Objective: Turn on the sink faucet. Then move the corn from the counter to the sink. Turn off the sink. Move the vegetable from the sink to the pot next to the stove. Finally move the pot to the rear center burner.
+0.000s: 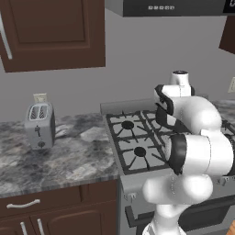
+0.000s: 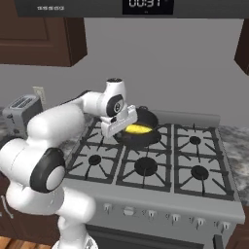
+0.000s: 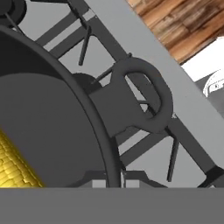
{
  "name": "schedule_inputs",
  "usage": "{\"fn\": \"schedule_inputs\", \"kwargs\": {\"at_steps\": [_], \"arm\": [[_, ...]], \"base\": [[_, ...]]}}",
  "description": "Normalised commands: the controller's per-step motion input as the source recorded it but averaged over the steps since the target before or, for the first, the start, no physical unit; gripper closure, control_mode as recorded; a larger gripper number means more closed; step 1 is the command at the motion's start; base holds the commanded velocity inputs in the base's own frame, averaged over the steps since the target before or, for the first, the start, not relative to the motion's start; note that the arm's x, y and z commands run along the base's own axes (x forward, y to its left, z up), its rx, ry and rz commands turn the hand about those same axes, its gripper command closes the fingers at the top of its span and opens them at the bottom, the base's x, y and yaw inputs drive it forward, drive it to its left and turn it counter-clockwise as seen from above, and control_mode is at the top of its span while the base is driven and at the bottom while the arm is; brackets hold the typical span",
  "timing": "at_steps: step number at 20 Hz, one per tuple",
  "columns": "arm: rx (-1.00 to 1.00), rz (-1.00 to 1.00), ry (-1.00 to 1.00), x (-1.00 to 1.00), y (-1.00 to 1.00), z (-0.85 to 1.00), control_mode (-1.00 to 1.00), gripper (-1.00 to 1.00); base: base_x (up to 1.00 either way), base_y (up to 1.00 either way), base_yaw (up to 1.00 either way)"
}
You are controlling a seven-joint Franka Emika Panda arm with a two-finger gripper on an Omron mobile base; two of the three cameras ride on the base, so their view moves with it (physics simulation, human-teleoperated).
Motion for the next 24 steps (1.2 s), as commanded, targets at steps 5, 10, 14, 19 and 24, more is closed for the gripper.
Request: {"fn": "schedule_inputs", "kwargs": {"at_steps": [5,10,14,19,24], "arm": [[0.0,0.0,0.0,0.66,-0.3,-0.41,-1.0,1.0],[0.0,0.0,0.0,0.57,-0.37,-0.38,-1.0,1.0],[0.0,0.0,0.01,0.54,-0.28,-0.39,-1.0,1.0],[0.0,0.01,0.01,0.55,-0.08,-0.37,-1.0,1.0],[0.0,0.04,0.01,0.51,-0.06,-0.31,-1.0,1.0]], "base": [[0.0,0.0,0.0],[0.0,0.0,0.0],[0.0,0.0,0.0],[0.0,0.0,0.0],[0.0,0.0,0.0]]}}
